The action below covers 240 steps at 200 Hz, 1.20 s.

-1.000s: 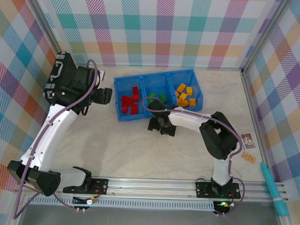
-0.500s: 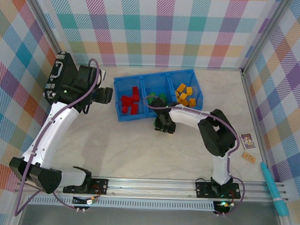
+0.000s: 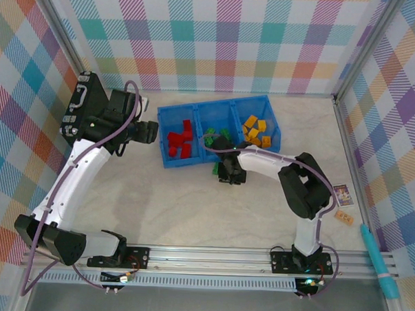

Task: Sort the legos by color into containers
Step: Pick up the lego from the center of the table, then place the lego in the container.

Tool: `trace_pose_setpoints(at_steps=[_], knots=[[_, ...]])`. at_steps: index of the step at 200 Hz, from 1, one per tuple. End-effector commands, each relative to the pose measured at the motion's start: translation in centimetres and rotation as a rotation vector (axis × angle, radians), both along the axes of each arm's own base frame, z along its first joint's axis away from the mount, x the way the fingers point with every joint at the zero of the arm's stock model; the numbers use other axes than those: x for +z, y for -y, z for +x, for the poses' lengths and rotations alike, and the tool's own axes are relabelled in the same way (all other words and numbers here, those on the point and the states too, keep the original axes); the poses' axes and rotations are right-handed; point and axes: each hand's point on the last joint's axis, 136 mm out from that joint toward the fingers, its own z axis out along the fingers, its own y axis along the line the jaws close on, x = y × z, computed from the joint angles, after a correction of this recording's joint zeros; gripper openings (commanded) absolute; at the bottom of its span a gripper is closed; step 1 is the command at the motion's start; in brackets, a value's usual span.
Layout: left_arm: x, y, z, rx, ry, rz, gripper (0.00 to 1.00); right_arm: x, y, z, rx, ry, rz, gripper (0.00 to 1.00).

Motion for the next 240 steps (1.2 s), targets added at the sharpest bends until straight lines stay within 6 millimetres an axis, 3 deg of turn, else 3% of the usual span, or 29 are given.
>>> trace_pose_setpoints(at_steps=[1,39,62,84,121,181,212,240], knots=[[-1.0,0.3,-0.4,-0.02,-0.03,-0.02,0.82,4.3,0.4,-0.5,0.048,0.059,0.054,0.24],[-2.1,2.2,-0.1,-0.064,-0.056,-0.11,0.81,11.2,-0.2,-0.3,0.135,0.19,0.128,0.24],[-4.9,4.7,-1.2,-0.15,-0.14,-0.209,0.8,14.3,-2.2,2.2,0.222,0.28,0.146,0.24],[-7.7,7.7,-3.3,-0.26,-0.208,-0.264,0.78,15.5,-5.0,5.4,0.321,0.323,0.132,0.25],[-9.8,10.3,-6.3,-0.355,-0.222,-0.286,0.8,13.2,-8.2,10.4,0.429,0.348,0.065,0.25],[-11.8,14.6,-10.7,-0.439,-0.284,-0.353,0.81,9.6,-7.2,14.6,0.359,0.325,0.064,0.24],[-13.4,17.7,-11.1,-0.438,-0.292,-0.31,0.8,7.9,-6.8,15.8,0.345,0.312,0.065,0.25],[-15.1,19.3,-9.5,-0.371,-0.244,-0.26,0.79,7.6,-6.6,16.8,0.344,0.323,0.079,0.31]])
